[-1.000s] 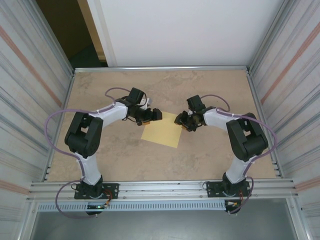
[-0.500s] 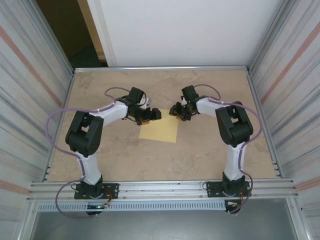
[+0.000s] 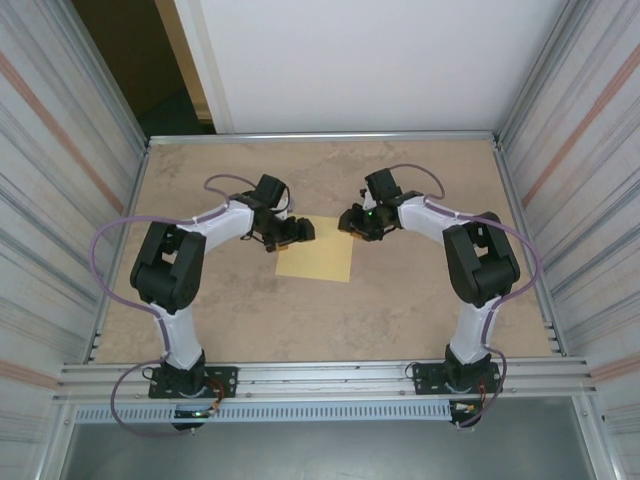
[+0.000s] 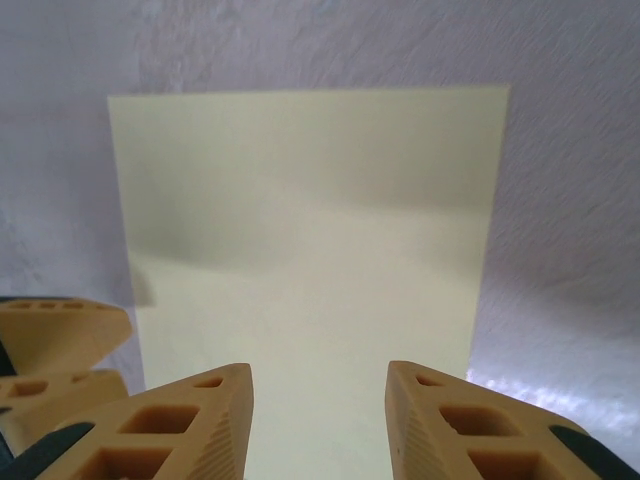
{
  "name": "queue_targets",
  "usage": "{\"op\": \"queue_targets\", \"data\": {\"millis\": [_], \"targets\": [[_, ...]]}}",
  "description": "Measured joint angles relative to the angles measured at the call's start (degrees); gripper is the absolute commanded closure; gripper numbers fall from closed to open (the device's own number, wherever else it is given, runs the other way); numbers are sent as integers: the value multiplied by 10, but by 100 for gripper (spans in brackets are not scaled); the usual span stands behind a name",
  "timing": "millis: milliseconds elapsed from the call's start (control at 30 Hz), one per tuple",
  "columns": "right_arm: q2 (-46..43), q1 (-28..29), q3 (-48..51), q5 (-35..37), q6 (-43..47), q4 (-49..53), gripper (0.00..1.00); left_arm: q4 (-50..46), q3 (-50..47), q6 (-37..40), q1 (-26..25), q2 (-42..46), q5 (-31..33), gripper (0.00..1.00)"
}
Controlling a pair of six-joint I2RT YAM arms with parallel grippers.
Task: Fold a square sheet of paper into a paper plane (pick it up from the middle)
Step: Move the square sheet of paper to the center of the table, then first fold in half a square sheet of paper at the center of the table.
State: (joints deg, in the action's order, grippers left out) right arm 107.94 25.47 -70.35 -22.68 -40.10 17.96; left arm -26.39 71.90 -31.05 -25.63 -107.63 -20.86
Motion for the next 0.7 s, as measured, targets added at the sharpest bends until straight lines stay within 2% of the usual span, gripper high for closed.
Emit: {"op": "queue_targets", "data": {"millis": [200,400,700], "targets": [[8,32,15,3,-17,18,61,-8,20,13,1,-19,10,19],[25,34,15,9,-19,20,56,-8,21,17,4,-38,5,16],[34,33,13,10,-23,18,55,25,-1,7,16,-32,-27,12]]}}
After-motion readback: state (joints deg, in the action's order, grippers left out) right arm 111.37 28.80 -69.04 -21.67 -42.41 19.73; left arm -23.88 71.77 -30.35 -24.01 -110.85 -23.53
